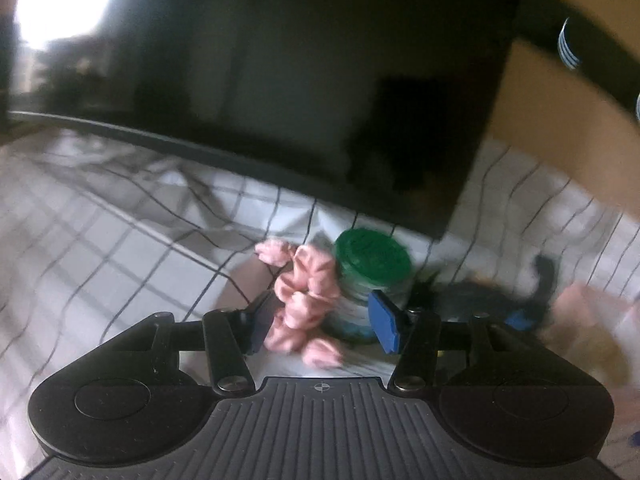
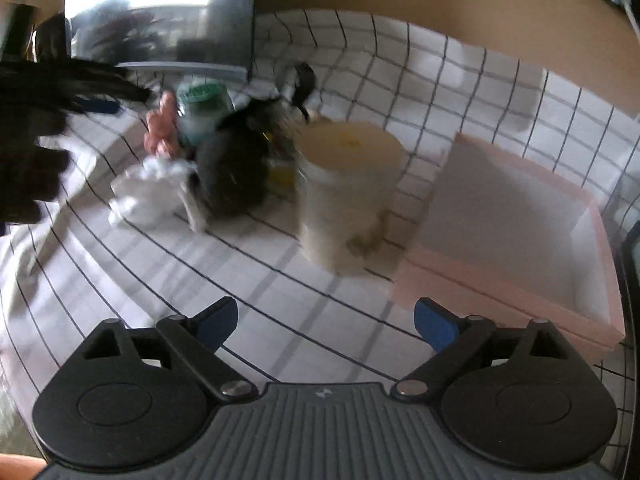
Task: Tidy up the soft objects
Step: 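Grasp the pink scrunchie beside the green-lidded jar with the left tool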
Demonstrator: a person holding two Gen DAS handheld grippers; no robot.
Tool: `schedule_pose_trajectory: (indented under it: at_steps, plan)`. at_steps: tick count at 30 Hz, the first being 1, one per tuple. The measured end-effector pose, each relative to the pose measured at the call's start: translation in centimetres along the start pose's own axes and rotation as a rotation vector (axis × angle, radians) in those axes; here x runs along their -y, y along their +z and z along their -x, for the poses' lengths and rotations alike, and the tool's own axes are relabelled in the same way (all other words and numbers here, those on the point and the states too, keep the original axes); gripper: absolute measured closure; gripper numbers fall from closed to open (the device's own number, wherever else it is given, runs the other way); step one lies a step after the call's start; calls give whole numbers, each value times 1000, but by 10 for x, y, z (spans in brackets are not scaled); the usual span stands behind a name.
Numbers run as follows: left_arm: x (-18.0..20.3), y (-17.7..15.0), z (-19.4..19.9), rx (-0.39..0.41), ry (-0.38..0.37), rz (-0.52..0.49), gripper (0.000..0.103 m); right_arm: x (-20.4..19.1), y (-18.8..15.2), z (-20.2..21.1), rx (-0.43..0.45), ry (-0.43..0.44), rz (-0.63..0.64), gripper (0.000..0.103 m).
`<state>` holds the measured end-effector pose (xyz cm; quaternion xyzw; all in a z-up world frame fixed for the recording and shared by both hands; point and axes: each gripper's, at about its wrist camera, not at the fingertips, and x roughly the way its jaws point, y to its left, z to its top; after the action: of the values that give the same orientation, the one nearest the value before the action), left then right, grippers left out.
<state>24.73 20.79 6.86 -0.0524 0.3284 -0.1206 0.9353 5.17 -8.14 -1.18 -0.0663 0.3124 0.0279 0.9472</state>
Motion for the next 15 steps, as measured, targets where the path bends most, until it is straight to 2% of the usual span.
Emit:
schedule_pose_trajectory:
  at_steps: [4, 8, 9, 10, 12, 15]
  plan:
    - [-9, -1, -37, -65, -50, -156, 46, -21, 7, 10, 1, -28, -4, 7]
    - [-15, -4, -55, -94, -45, -181, 48, -34, 9, 13, -15, -64, 4, 7]
    - [-15, -6, -58, -101, -41, -185, 59, -37, 11, 14, -8, -71, 6, 7]
    - [-15, -7, -61, -124, -27, -188, 83, -38, 13, 14, 0, -75, 7, 7]
    - [-17, -8, -65, -158, 1, -173, 86, -41, 16, 14, 13, -75, 14, 7]
    - [-23, -12, -49, -93, -24, -148, 88, -52, 24, 11, 26, -74, 59, 7]
